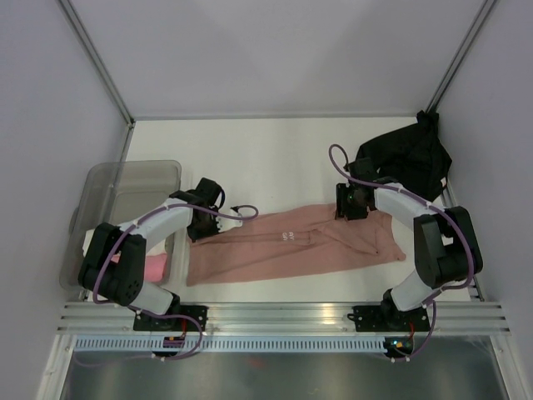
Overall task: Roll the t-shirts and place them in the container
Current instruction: Fold the tshirt
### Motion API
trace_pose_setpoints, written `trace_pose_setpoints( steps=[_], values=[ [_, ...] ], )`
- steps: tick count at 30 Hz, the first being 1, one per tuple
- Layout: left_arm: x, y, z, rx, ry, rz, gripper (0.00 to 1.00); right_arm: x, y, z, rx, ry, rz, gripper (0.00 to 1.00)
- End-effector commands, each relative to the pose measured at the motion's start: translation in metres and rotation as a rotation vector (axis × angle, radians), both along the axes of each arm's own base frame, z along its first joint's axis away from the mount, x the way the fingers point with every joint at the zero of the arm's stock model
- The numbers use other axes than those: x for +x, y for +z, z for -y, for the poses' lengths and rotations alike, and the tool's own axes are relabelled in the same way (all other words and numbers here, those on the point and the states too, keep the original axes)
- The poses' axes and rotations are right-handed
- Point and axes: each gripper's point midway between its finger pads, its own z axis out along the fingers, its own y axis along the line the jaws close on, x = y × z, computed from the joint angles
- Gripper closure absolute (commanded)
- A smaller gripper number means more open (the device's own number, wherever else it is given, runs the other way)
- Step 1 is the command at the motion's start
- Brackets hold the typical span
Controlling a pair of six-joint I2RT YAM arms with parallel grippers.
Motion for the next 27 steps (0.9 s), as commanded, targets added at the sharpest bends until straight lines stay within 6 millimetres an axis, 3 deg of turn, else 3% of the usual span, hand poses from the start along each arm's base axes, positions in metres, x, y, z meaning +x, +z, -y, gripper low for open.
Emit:
trace_pose_setpoints(
  steps=[1, 5, 12, 15, 19, 27],
  values=[
    [0.01, 0.006, 0.003, 0.0, 0.028, 0.03, 0.92, -0.004, -0.017, -0.006, 0.03, 0.033, -0.025, 0.49],
    [0.012, 0.006, 0.004, -0.004, 0.026, 0.032, 0.92, -0.012, -0.019, -0.008, 0.045, 0.053, -0.029, 0.49],
    [0.014, 0.006, 0.004, 0.003, 0.025, 0.028, 0.92, -0.017, -0.009, -0.019, 0.116, 0.067, -0.013, 0.79],
    [0.017, 0.007, 0.005, 0.001, 0.026, 0.036, 0.93, -0.022, -0.004, -0.018, 0.118, 0.063, -0.008, 0.88],
    [0.016, 0.007, 0.004, 0.007, 0.025, 0.035, 0.92, -0.03, 0.007, -0.015, 0.12, 0.065, 0.006, 0.92],
    [0.018, 0.008, 0.004, 0.008, 0.027, 0.04, 0.93, -0.051, 0.018, -0.032, 0.193, 0.119, 0.017, 0.99]
  ],
)
